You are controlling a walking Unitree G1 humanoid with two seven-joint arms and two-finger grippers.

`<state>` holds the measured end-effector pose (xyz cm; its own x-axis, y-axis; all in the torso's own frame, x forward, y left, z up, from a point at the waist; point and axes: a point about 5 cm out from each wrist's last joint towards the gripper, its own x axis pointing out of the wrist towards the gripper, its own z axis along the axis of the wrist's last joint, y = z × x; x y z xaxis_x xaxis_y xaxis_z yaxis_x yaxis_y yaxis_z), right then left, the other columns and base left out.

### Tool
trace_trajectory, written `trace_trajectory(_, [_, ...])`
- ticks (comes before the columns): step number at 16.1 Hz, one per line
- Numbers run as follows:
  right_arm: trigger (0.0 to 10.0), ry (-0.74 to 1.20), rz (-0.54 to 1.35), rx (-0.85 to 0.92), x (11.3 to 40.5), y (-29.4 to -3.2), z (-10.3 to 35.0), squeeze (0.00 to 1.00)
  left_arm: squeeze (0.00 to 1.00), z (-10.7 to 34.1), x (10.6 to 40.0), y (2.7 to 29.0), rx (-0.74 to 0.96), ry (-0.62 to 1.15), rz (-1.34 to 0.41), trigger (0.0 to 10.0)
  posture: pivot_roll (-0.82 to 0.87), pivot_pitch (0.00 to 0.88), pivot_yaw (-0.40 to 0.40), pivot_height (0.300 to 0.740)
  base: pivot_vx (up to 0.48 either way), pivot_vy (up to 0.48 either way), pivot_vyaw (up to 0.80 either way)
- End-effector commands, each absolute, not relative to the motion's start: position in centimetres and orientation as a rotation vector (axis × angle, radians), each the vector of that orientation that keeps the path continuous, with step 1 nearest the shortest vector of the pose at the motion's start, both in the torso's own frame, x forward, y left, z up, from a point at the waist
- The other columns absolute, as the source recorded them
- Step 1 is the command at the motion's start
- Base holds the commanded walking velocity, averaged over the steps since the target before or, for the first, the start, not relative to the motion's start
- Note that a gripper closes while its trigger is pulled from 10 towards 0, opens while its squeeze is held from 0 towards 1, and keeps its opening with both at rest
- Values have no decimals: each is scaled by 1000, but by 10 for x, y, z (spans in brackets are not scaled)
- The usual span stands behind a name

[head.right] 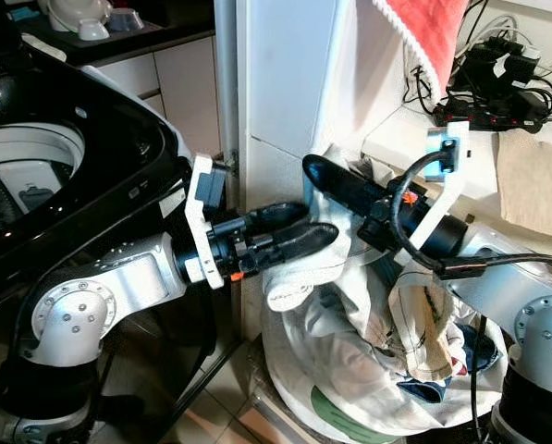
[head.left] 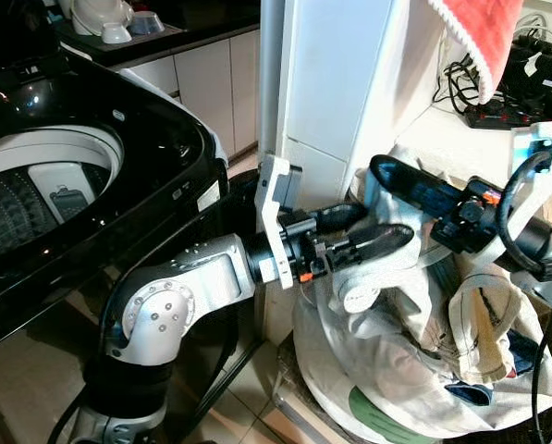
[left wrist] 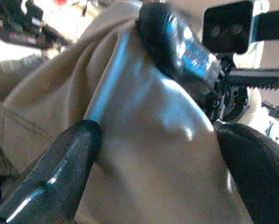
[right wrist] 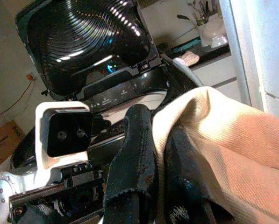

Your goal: Clothes washing

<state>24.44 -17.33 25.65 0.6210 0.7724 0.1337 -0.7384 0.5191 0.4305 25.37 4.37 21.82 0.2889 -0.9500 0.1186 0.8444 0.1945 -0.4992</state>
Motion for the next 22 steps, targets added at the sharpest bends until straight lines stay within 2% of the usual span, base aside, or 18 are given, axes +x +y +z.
trace_trajectory(1, [0, 30, 917, 446, 241, -172, 264, 0, 0, 215, 249, 41, -476, 286, -1295, 0, -67, 0, -24, 740, 0, 0, 0])
trace_trajectory(3, [0, 35, 914, 442, 241, -171, 262, 0, 0, 211, 242, 41, -407, 343, -1334, 0, -66, 0, -25, 740, 0, 0, 0])
trace_trajectory(5, [0, 41, 915, 439, 241, -170, 261, 0, 0, 201, 247, 41, -282, 375, -1255, 0, -62, 0, -24, 740, 0, 0, 0])
trace_trajectory(6, [0, 41, 915, 438, 241, -170, 260, 0, 0, 201, 247, 41, -272, 380, -1249, 0, -62, 0, -24, 740, 0, 0, 0])
trace_trajectory(9, [0, 48, 910, 435, 241, -169, 258, 0, 0, 202, 254, 46, -335, 379, -1186, 0, -64, 0, -19, 740, 0, 0, 0])
trace_trajectory(13, [0, 52, 902, 432, 241, -169, 256, 0, 0, 199, 257, 49, -268, 332, -1164, 0, -66, 0, -16, 740, 0, 0, 0])
trace_trajectory(22, [0, 63, 891, 417, 241, -170, 252, 0, 0, 198, 258, 52, -288, 305, -1149, 0, -64, 0, -14, 740, 0, 0, 0])
